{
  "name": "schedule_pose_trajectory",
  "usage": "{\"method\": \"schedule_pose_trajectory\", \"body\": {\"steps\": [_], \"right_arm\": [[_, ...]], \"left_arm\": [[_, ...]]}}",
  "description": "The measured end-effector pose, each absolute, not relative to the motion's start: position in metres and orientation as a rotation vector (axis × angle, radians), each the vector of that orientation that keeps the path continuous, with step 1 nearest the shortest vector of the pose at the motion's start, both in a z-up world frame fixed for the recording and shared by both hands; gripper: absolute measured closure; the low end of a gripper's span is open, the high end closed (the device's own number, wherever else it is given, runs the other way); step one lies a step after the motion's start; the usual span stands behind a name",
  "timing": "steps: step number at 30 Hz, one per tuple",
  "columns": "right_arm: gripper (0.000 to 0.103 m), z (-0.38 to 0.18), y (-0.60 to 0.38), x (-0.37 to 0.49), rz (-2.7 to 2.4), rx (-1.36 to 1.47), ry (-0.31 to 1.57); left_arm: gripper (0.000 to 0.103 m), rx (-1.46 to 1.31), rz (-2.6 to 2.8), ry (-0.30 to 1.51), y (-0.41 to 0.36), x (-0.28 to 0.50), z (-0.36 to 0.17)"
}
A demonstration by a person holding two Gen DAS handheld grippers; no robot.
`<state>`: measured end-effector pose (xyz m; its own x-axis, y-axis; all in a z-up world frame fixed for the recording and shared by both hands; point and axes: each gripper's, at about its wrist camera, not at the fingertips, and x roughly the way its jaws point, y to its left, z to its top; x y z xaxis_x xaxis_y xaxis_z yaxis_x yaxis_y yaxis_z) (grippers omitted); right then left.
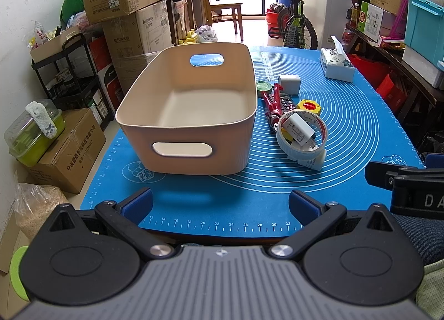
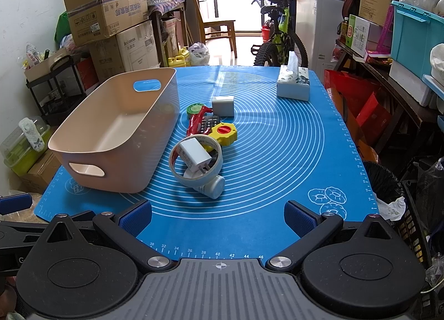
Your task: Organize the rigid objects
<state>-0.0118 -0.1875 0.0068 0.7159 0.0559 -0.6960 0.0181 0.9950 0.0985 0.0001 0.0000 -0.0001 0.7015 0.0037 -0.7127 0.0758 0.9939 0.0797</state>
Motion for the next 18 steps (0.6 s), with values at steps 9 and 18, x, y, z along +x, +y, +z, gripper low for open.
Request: {"method": "schedule_pose_trajectory", "body": {"steps": [9,18], "right_arm": [[0.002,0.0066,-0.1878,-0.0115,0.021,0.102,0.775],[0.002,0.0049,-0.1871,-0.0118,0.019,0.105,0.776]], "left_arm": [[0.001,0.106,-0.040,0.792,0.0000,0.0000,-0.0001],[0.001,0.105,-0.041,0.794,0.0040,-0.0015,-0.0023]]}}
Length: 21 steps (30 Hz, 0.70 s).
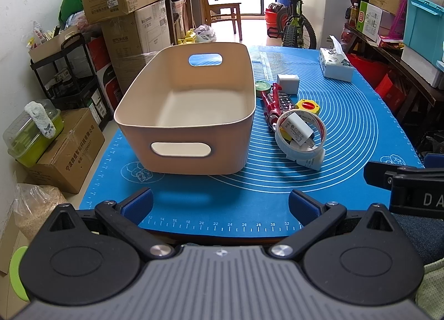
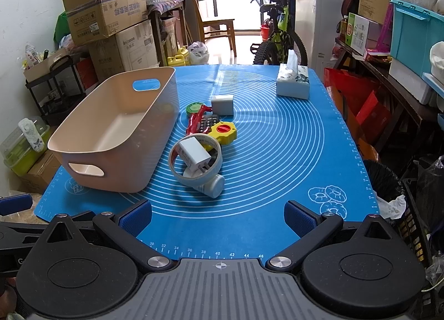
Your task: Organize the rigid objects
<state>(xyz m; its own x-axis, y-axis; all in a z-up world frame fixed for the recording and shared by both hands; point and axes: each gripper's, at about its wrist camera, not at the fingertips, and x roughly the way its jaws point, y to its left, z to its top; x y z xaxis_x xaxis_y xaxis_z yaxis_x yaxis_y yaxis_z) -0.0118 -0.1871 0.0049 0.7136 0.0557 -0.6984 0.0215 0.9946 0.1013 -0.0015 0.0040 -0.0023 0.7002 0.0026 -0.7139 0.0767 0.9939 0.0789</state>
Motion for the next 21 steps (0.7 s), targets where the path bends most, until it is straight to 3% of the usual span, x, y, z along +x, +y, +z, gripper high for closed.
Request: {"method": "schedule_pose_trajectory", "body": {"steps": [21], "right_arm": [[0.002,0.037,-0.199,0.024,0.070,0.175,0.705]], "left_arm": [[0.001,0.054,-0.045,0.747,0.035,0.044,0.047]]}}
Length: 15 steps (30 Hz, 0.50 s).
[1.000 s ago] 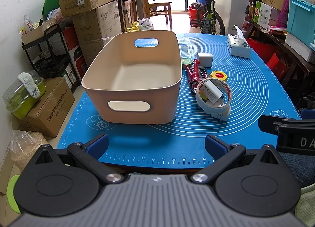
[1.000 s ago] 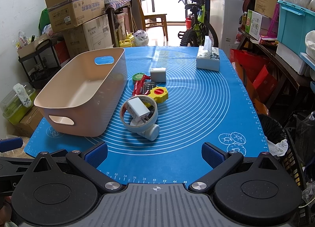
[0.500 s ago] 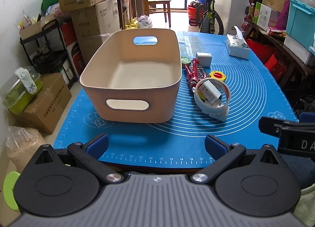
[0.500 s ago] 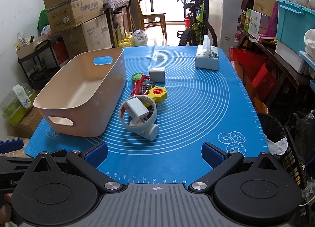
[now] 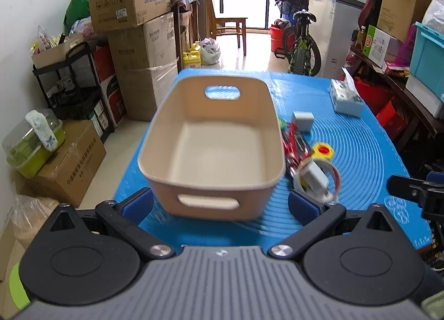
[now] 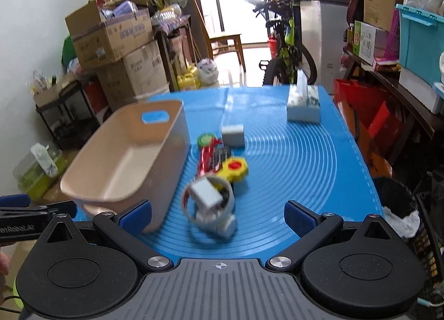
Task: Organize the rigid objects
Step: 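Move the left tool over the beige bin while the right tool reaches the tape roll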
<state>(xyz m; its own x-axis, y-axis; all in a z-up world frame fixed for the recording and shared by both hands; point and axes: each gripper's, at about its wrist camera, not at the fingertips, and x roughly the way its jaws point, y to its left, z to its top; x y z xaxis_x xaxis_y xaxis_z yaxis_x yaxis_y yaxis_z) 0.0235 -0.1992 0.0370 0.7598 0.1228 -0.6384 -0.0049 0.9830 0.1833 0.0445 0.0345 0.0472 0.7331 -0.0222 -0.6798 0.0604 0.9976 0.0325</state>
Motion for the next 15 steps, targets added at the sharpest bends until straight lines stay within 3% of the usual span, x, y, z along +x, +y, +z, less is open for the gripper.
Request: {"method": "schedule_pose_trajectory", "body": {"steps": [5,7,15], "right_arm": [[0.002,0.045,-0.202,0.050,0.070,0.182,0.688],[0.002,0.044,-0.203,0.060,0.069,0.182,0.688],[0.006,0.027,-0.210,0.102,0.042,0.152,0.719]], "left_arm": [[0.002,0.061,-0.010,0.748,0.050,0.077,0.057],[0.017,0.049,0.005,0.737,0.058,0.087,0.062],[0.017,0.042,0.028,0.760,0.083,0.137,0.062]]}}
